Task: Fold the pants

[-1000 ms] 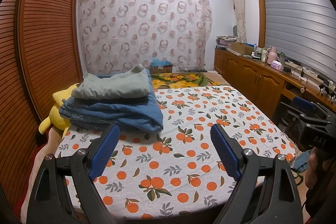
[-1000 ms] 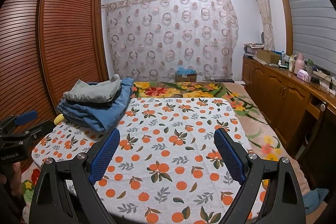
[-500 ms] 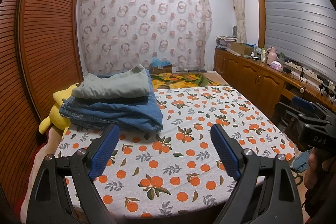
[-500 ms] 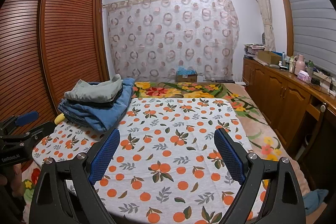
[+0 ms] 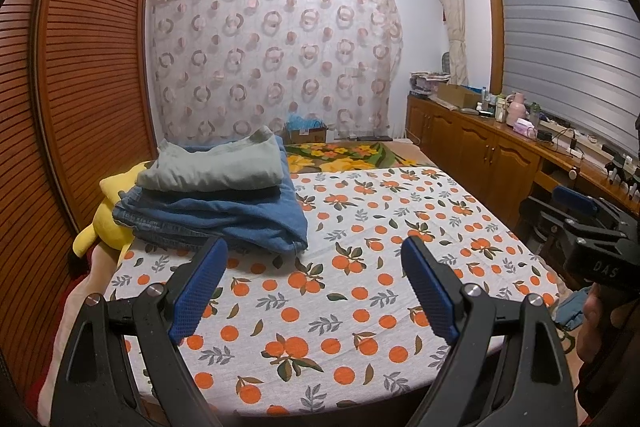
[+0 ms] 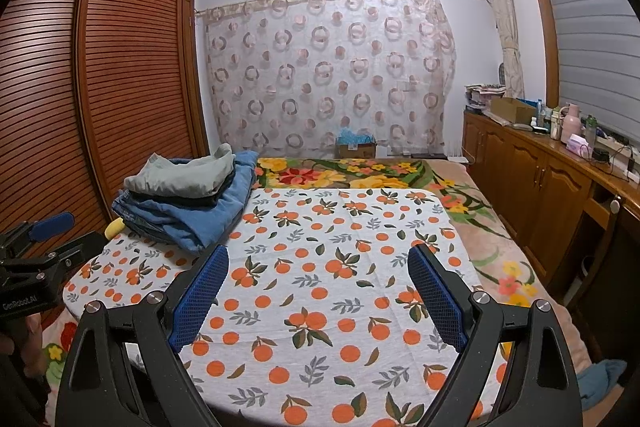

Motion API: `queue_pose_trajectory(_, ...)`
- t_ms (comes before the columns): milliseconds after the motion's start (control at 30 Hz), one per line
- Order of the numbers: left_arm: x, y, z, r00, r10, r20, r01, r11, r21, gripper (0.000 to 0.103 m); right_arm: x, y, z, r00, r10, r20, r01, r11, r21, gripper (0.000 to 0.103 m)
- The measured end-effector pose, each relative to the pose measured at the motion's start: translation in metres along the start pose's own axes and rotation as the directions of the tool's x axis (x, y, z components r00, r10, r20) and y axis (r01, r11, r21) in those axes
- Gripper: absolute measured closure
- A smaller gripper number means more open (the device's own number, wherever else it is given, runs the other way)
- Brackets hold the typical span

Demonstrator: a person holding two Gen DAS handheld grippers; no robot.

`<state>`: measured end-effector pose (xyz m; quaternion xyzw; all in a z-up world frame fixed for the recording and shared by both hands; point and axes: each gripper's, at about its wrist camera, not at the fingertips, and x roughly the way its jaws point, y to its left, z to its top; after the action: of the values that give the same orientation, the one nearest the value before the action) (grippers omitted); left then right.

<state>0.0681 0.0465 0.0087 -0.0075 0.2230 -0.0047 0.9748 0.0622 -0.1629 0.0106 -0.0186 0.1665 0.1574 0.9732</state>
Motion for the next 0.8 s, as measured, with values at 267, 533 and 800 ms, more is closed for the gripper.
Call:
queue_pose_trajectory(267,-0.0009,-0.0003,0.0013,1.0,0.0,0.004,0.0,1.0,0.002,0.014,-0.0006,0.0007,-0.0002,1.0,0.0,0.005,0.0,1.0,0.0,0.011)
queue_pose_trajectory(533,-0.0012,-0.0007,0.0016,1.0,0.0,0.006,0.0,1.0,0.003,0.014,-0.0005,0.0,-0.001,1.0,0.001,0.006,-0.001,1.0,0.0,0.011)
queue_pose_trajectory(800,-0.0013,-0.0011,0.0008,1.0,0.001,0.006,-0.001,1.0,0.003,0.014,-0.0003,0.0,-0.0009,1.0,0.0,0.007,0.0,1.0,0.0,0.011)
